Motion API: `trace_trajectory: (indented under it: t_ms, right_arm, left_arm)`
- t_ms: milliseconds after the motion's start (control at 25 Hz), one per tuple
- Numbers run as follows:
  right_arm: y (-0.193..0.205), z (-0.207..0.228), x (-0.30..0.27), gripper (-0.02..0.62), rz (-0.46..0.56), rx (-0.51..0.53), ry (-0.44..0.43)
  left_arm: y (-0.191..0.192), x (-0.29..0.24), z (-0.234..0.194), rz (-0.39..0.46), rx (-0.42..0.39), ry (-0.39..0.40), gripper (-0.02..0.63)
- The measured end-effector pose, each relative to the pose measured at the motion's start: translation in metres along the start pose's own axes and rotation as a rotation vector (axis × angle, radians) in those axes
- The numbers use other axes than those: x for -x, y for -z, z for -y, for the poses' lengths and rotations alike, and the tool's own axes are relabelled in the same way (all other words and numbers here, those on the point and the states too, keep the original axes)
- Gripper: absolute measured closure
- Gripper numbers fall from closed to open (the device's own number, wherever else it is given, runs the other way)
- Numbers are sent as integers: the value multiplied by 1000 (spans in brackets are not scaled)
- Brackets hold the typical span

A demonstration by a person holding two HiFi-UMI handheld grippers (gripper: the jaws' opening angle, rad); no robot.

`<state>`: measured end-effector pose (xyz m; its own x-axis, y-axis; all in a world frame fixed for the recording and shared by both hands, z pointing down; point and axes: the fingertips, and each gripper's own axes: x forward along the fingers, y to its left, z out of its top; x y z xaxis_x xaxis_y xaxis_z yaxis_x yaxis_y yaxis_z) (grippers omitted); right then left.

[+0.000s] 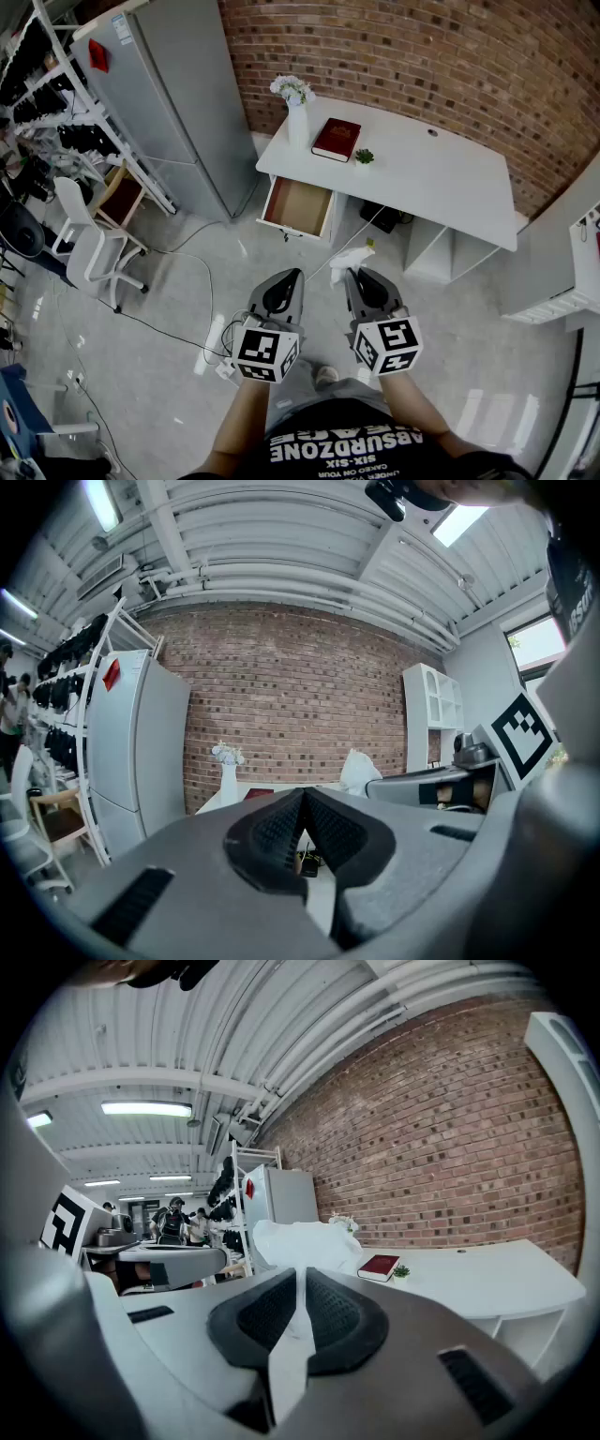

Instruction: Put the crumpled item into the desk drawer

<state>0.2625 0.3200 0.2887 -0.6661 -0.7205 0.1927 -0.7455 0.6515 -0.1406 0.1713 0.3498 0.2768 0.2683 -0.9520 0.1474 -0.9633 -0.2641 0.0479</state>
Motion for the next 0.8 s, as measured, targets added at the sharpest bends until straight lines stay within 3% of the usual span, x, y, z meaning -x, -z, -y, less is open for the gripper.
trace_trajectory:
  t_ms: [360, 800]
  right_arm:
    - [1, 5, -19, 569, 4, -17, 11]
    - [-10, 17, -111, 569, -3, -32, 92]
  left_arm:
    - [5, -13, -8, -15, 2, 34, 600]
    - [4, -76, -96, -39, 9, 96, 600]
